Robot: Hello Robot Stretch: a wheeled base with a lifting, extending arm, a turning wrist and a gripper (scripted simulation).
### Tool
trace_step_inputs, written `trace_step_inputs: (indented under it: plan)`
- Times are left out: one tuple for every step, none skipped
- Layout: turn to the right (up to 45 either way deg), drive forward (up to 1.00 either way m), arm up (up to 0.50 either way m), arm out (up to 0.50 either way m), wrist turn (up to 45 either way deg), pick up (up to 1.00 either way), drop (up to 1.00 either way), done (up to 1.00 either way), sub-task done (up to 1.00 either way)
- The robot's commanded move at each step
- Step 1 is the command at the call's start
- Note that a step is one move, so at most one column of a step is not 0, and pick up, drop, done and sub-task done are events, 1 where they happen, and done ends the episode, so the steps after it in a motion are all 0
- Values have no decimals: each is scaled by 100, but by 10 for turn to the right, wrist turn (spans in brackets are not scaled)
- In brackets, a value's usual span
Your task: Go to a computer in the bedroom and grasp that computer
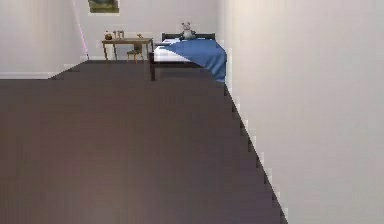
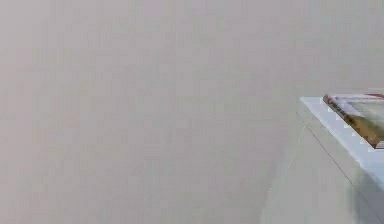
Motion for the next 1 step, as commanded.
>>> trace_step_inputs:
  plan:
    - [0,100,0,0,0,0,0,0,0]
